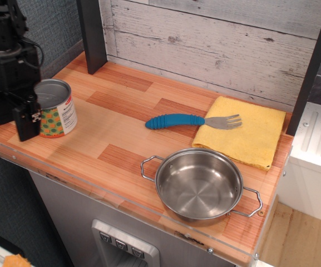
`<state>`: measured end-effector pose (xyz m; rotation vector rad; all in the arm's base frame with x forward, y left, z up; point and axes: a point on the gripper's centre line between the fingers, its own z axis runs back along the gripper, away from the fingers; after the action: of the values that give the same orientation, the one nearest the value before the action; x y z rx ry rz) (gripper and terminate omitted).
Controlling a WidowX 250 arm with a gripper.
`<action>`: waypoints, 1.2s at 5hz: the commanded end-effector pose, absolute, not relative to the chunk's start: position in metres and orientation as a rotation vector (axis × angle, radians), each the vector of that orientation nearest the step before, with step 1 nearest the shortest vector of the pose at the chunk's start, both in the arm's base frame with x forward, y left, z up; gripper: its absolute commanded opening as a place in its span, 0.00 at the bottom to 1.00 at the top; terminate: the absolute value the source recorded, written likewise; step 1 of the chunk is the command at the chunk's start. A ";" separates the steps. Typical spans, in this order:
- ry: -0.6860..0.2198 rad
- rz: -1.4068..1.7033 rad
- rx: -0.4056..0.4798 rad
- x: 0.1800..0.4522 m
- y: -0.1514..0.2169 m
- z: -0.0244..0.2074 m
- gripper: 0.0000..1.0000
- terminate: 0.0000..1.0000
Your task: Moved the tin to the far edge of the table.
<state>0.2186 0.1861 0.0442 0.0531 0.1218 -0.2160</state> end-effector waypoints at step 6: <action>-0.156 -0.369 0.096 0.309 0.167 0.056 1.00 0.00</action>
<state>0.3069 0.1646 0.0378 0.0640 -0.1317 -0.3603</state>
